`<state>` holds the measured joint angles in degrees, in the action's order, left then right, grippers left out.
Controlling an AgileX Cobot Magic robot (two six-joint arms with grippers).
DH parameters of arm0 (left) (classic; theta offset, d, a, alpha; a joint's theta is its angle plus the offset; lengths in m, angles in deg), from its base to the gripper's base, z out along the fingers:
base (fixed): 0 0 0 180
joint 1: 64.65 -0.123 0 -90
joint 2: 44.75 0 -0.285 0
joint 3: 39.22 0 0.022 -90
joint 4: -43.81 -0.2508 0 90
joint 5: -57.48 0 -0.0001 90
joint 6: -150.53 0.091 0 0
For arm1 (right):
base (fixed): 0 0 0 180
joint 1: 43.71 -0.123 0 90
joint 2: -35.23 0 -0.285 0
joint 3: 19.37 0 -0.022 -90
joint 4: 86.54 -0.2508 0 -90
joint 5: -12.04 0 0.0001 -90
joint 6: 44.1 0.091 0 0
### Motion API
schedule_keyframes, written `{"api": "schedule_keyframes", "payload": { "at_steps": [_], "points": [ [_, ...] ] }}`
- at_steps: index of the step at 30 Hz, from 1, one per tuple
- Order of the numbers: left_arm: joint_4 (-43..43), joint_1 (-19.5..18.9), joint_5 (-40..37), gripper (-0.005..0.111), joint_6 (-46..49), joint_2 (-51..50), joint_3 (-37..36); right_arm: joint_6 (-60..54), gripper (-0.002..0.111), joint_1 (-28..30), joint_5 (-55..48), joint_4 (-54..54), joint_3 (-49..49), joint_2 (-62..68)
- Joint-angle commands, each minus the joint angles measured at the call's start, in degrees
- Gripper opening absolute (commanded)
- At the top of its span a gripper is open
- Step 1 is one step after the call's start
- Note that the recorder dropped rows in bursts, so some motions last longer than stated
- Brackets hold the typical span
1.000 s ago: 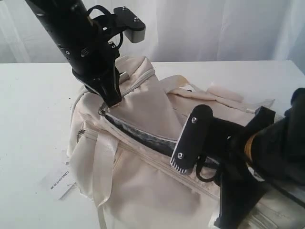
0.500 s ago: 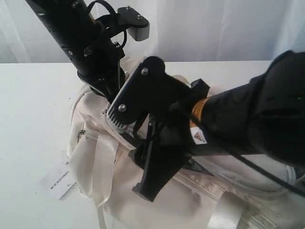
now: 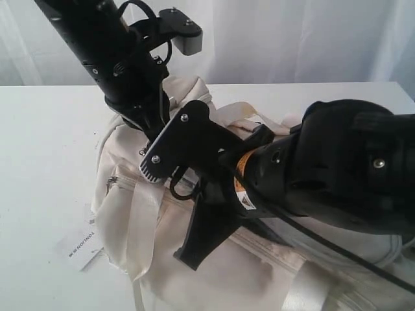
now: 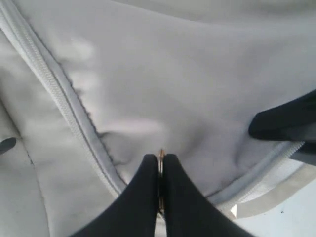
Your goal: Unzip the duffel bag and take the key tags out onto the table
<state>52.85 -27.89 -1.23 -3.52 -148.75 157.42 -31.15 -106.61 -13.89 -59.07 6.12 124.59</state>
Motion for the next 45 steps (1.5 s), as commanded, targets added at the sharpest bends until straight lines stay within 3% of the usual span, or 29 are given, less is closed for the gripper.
{"api": "schedule_keyframes", "payload": {
  "at_steps": [1, 14, 24, 32, 45],
  "points": [
    [0.9, -0.1, 1.1, 0.0, 1.4, 0.9, -0.1, 0.8, 0.0, 0.0, -5.0, -2.0, -0.1, 0.1],
    [0.8, -0.1, 9.2, 0.0, 3.0, 0.9, -0.1, -1.6, 0.0, -2.8, -11.7, -6.6, -0.1, -2.9],
    [-0.7, -0.1, -0.2, 0.0, 3.0, 0.9, -0.1, -1.6, 0.0, -3.5, -20.1, -5.9, 0.2, -4.0],
    [-1.0, -0.1, 4.6, 0.0, 3.0, 0.9, -0.1, -1.1, 0.0, -3.5, -21.5, -6.7, 3.7, -6.4],
    [-1.6, -0.1, 4.0, 0.0, 3.0, 0.9, -0.1, -0.1, 0.0, -3.5, -26.4, -6.9, 4.0, -13.2]
  ]
}}
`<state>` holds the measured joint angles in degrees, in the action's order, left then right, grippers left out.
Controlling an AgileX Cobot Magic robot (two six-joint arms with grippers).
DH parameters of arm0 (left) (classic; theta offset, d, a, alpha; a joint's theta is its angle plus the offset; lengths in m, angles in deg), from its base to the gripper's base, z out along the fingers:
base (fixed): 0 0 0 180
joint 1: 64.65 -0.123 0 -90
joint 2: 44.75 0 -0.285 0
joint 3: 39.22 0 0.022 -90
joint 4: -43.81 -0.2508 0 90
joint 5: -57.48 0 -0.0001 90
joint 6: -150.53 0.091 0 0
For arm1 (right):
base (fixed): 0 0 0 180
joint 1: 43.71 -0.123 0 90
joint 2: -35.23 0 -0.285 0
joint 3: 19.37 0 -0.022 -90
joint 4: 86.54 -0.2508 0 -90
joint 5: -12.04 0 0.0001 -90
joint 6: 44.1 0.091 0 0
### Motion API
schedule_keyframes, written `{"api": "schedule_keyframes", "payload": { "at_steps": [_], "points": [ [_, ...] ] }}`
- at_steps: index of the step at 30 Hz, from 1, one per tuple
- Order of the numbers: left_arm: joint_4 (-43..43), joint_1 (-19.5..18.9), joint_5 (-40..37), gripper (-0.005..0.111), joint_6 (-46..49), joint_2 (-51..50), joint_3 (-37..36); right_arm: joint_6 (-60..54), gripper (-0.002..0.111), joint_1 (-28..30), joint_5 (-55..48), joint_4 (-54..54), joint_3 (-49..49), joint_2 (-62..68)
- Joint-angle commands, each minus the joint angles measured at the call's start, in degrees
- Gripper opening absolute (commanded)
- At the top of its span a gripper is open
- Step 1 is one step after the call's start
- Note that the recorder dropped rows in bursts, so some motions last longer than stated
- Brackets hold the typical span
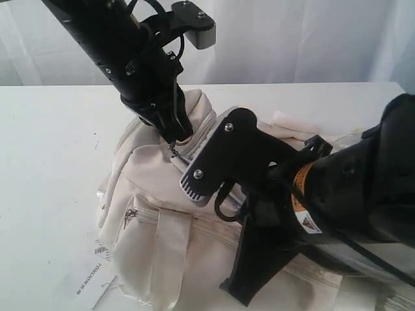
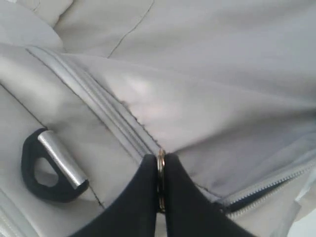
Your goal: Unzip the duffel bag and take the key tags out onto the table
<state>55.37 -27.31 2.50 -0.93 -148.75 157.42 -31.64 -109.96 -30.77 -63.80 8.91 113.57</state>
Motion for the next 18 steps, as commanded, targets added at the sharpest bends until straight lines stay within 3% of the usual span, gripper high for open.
{"api": "schedule_keyframes", "payload": {
  "at_steps": [1, 3, 5, 7, 8, 10, 13, 18],
  "points": [
    [-3.2, -0.6, -0.3, 0.0, 0.4, 0.9, -0.1, 0.4, 0.0, -0.2, -9.3, -2.2, 1.2, -2.3],
    [1.3, -0.6, -3.5, 0.0, 1.9, 0.9, -0.1, 0.4, 0.0, -0.2, -6.8, -2.2, 1.2, -2.4],
    [4.1, -0.6, -5.6, 0.0, 2.3, 0.9, -0.1, 0.4, 0.008, -0.2, -2.7, -2.3, 1.2, -2.4],
    [4.7, -0.6, -7.6, 0.0, 2.3, 0.9, -0.1, 0.4, 0.027, -0.2, 0.3, -2.2, 1.1, -2.4],
    [4.7, -0.6, -8.5, 0.0, 2.3, 0.9, -0.1, 0.4, 0.042, -0.2, 2.8, -2.2, 0.9, -2.4],
    [5.1, -0.6, -8.9, 0.0, 2.3, 0.9, -0.1, 0.4, 0.059, -0.2, 7.1, -2.3, 0.9, -2.4],
    [7.2, -0.6, -8.8, 0.0, 2.3, 0.9, -0.1, 0.2, 0.056, -0.2, 16.8, -0.6, 1.0, -2.3],
    [8.2, -0.6, -8.6, 0.0, 2.2, 1.0, -0.1, 0.2, 0.055, -0.2, 15.5, 0.2, 1.0, -0.1]
  ]
}}
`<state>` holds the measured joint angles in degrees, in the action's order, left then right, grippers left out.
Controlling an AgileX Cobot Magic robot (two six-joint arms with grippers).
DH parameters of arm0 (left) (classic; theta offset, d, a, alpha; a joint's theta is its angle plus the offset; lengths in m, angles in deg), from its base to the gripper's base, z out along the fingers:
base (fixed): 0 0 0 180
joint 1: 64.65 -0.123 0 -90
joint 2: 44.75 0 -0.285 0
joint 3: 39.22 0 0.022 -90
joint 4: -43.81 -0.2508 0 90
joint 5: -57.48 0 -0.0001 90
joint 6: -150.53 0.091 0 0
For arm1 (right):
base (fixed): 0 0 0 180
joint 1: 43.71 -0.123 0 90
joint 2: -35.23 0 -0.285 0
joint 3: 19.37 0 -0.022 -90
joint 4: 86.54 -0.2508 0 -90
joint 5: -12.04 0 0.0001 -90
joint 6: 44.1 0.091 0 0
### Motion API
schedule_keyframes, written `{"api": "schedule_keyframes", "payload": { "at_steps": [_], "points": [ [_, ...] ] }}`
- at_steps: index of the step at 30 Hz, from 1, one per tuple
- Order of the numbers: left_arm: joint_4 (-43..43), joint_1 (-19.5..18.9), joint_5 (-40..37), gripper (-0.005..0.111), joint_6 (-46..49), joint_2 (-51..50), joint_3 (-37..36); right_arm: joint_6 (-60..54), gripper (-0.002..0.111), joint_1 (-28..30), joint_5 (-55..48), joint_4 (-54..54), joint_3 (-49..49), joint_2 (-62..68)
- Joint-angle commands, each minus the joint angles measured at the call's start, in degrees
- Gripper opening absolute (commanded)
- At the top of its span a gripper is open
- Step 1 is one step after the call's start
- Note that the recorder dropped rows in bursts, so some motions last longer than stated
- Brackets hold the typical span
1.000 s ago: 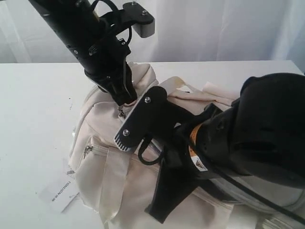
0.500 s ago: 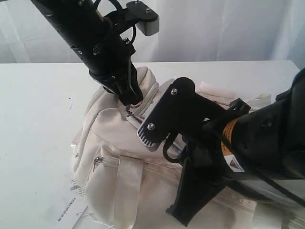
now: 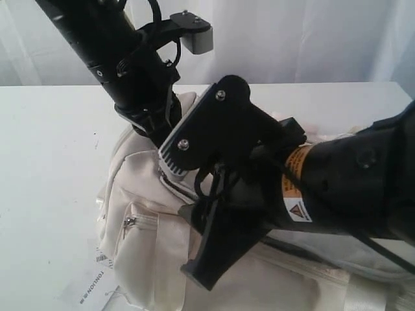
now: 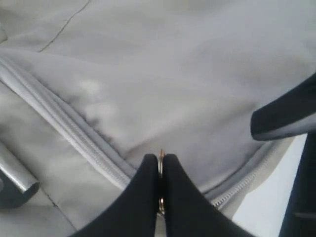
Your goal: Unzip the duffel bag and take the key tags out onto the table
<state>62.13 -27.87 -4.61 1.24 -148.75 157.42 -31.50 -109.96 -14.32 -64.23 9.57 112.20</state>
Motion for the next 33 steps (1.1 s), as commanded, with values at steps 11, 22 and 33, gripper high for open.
{"api": "schedule_keyframes", "payload": {
  "at_steps": [11, 22, 33],
  "points": [
    [1.2, -0.1, 2.2, 0.0, -0.2, 4.2, -0.1, 1.3, 0.048, 0.1, -0.7, 0.8, 0.4, 3.1],
    [0.5, -0.1, 2.1, 0.0, -0.2, 4.7, -0.1, 3.0, 0.0, 0.1, -1.8, 0.7, 0.4, 2.9],
    [-1.0, -0.1, 10.8, 0.0, 4.1, 3.8, -0.1, 3.2, 0.0, 0.1, -8.1, 0.0, 0.4, 2.9]
  ]
}}
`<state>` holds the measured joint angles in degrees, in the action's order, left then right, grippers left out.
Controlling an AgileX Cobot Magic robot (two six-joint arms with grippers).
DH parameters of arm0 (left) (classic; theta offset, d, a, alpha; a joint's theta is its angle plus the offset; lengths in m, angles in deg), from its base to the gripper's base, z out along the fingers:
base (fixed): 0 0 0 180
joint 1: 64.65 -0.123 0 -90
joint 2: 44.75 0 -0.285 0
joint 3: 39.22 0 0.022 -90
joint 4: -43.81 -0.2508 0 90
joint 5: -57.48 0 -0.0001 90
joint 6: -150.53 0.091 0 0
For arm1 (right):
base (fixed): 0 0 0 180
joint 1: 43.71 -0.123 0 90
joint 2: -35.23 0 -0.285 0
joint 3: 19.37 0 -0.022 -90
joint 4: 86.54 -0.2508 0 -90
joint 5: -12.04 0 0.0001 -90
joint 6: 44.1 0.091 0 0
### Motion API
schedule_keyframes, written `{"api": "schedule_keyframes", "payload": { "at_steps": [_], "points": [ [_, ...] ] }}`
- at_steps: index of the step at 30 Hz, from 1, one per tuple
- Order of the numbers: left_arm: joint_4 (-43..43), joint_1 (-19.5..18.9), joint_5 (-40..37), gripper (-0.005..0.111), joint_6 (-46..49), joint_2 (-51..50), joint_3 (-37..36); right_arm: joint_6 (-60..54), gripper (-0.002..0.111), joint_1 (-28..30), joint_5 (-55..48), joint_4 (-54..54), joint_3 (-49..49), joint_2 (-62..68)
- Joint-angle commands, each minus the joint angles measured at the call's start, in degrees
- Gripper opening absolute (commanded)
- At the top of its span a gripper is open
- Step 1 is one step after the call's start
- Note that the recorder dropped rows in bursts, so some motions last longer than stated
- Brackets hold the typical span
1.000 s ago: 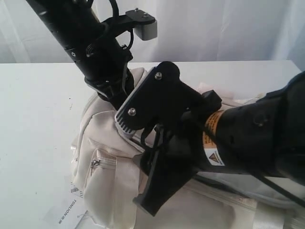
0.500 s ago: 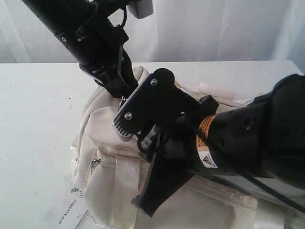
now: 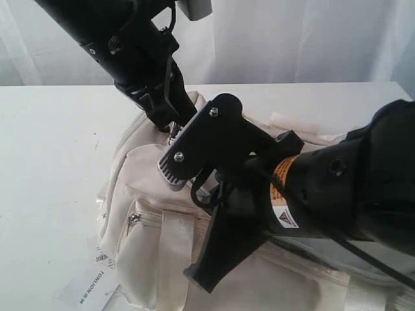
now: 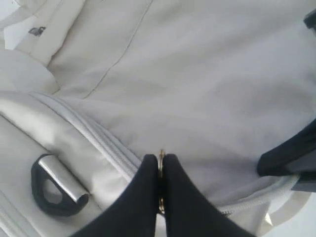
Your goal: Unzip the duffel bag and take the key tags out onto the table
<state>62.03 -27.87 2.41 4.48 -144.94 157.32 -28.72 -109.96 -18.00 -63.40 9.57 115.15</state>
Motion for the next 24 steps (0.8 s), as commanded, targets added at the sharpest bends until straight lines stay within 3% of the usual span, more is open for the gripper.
{"api": "schedule_keyframes", "payload": {
  "at_steps": [1, 10, 24],
  "points": [
    [-1.0, -0.1, 4.3, 0.0, 0.8, -0.4, 0.0, 0.5, 0.0, 0.1, -4.5, -1.1, 0.4, 0.0],
    [-3.2, -0.1, 8.9, 0.0, 0.9, -3.7, 0.0, 0.5, 0.0, 0.1, -4.6, -2.8, 0.4, 0.0],
    [-3.6, -0.6, 24.6, 0.0, 1.0, -9.0, 0.0, 0.4, 0.0, 0.1, -6.4, -6.2, 0.4, 0.0]
  ]
}}
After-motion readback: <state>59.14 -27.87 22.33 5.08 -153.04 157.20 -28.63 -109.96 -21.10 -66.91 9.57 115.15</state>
